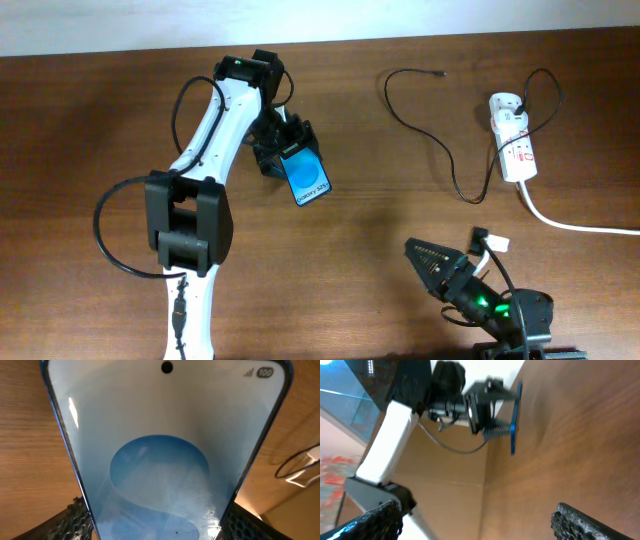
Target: Plug charger to phone and switch on socket
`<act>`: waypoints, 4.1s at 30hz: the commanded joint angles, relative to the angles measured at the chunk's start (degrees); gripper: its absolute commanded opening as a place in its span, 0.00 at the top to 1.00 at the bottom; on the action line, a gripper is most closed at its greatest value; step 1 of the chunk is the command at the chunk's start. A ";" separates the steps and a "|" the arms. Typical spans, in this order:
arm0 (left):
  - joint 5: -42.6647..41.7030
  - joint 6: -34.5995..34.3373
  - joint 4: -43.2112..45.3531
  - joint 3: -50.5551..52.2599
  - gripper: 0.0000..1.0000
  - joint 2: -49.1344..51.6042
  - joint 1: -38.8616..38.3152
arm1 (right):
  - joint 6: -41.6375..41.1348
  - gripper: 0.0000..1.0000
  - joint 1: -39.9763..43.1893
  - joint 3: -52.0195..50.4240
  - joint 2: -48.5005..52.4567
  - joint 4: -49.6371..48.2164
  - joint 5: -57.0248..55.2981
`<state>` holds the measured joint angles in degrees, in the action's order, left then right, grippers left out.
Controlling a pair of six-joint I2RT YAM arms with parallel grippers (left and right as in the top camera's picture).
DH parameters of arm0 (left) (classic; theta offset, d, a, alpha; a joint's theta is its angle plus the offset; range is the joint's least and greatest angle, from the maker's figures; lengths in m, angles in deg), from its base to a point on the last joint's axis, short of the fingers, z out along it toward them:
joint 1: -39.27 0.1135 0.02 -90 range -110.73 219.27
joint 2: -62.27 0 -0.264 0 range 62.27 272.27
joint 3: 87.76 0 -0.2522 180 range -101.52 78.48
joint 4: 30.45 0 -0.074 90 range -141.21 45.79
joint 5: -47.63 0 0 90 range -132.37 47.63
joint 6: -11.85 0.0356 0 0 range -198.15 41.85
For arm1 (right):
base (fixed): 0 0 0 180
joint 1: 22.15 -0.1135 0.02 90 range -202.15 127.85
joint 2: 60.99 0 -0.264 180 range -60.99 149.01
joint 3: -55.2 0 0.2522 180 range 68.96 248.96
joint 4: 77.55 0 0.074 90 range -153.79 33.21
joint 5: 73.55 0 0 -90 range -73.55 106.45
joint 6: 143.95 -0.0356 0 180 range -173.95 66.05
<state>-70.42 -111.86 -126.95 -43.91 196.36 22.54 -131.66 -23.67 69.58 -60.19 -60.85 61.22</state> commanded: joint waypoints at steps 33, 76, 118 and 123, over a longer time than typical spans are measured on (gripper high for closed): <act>-5.49 1.03 2.12 -1.53 0.38 -0.07 0.26 | 20.15 0.19 -35.65 29.33 89.44 -45.42 -46.45; -13.09 1.05 5.14 -1.53 0.39 -0.07 -2.73 | 14.19 0.71 -36.76 35.45 96.13 -45.20 -57.16; -20.06 13.00 4.26 -12.81 0.01 -1.18 6.62 | 13.84 0.96 -36.22 35.45 95.76 -51.45 -50.66; -14.03 23.47 -12.15 -22.23 0.01 -12.98 14.80 | 13.73 0.96 -29.77 35.39 91.45 -51.19 -34.73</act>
<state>-86.44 -96.23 -135.01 -62.49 194.00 32.74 -118.18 -57.33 104.94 35.17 -110.95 16.33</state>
